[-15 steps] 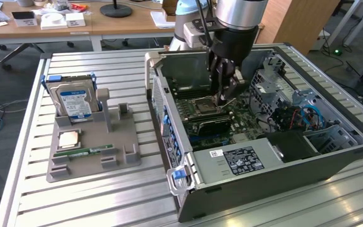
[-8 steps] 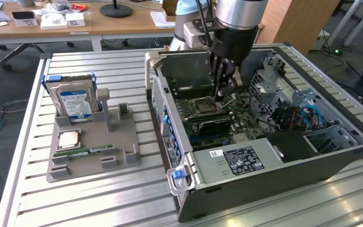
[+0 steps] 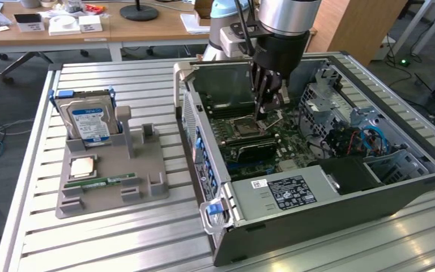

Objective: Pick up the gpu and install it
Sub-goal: 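Press down on the gpu until it lock into place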

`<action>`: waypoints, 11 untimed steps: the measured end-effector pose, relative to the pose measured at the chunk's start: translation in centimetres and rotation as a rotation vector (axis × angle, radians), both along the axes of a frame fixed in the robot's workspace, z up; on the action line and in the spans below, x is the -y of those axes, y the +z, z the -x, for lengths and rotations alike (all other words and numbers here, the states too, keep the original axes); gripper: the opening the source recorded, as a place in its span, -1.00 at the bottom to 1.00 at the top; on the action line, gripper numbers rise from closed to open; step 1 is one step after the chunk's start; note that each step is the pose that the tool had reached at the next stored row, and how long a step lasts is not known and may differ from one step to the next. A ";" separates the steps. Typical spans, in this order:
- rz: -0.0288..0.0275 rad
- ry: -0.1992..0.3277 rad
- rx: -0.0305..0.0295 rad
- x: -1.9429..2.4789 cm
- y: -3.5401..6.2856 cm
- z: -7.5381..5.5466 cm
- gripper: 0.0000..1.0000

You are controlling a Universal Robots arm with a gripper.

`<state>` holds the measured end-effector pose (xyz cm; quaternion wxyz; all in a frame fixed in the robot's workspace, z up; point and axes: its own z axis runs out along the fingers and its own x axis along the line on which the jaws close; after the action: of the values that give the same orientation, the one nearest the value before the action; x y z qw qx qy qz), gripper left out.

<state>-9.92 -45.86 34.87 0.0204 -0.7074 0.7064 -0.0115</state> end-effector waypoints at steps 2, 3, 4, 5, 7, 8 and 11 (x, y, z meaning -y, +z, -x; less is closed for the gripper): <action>0.0000 0.000 0.0000 0.00 0.00 0.0 -0.79; 0.0000 0.000 -0.0003 0.00 0.00 0.0 -0.79; 0.0000 -0.001 -0.0024 0.00 0.00 -0.1 -0.79; 0.0001 -0.002 -0.0050 0.00 0.00 -0.2 -0.79; 0.0001 -0.003 -0.0127 0.00 0.00 -0.3 -0.79; 0.0000 -0.004 -0.0156 0.00 0.00 -0.3 -0.79; 0.0001 -0.004 -0.0169 0.00 0.00 -0.4 -0.79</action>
<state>-9.57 -45.87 34.88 0.0144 -0.7061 0.7079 -0.0056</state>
